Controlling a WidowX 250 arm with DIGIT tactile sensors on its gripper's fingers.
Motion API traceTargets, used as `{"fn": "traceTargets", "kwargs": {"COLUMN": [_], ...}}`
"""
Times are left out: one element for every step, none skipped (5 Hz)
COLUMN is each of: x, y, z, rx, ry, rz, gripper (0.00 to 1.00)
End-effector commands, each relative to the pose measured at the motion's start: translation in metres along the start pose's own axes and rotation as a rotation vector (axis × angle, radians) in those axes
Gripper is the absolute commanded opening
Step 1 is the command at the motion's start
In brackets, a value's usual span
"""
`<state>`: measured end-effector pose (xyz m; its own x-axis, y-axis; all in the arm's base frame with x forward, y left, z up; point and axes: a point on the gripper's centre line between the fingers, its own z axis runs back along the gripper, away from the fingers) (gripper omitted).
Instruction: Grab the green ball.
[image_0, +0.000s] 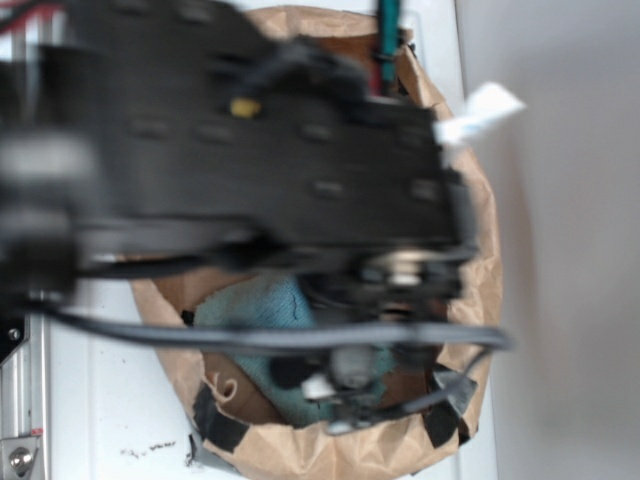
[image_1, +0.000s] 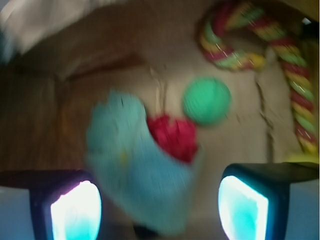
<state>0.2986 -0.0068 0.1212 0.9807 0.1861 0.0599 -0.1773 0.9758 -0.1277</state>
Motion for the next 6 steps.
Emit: {"fn": "traceTargets", "kwargs": {"x": [0.023,0.033,0.039,0.040,0.045,0.051], "y": [0.004,0.010,0.016,0.019,0.023,0.040], "z": [-0.022,-0.025,-0.026,-0.029,-0.028,-0.027], "rx": [0.034,0.039,0.050,0.083,0.090,0.112], "ry": [0.030,0.082,0.102,0.127,0.133,0.108], "rz": [0.088,0.292,0.404,0.495,0.544,0.582], "gripper": [1.00,1.00,1.00,1.00,1.00,1.00]}}
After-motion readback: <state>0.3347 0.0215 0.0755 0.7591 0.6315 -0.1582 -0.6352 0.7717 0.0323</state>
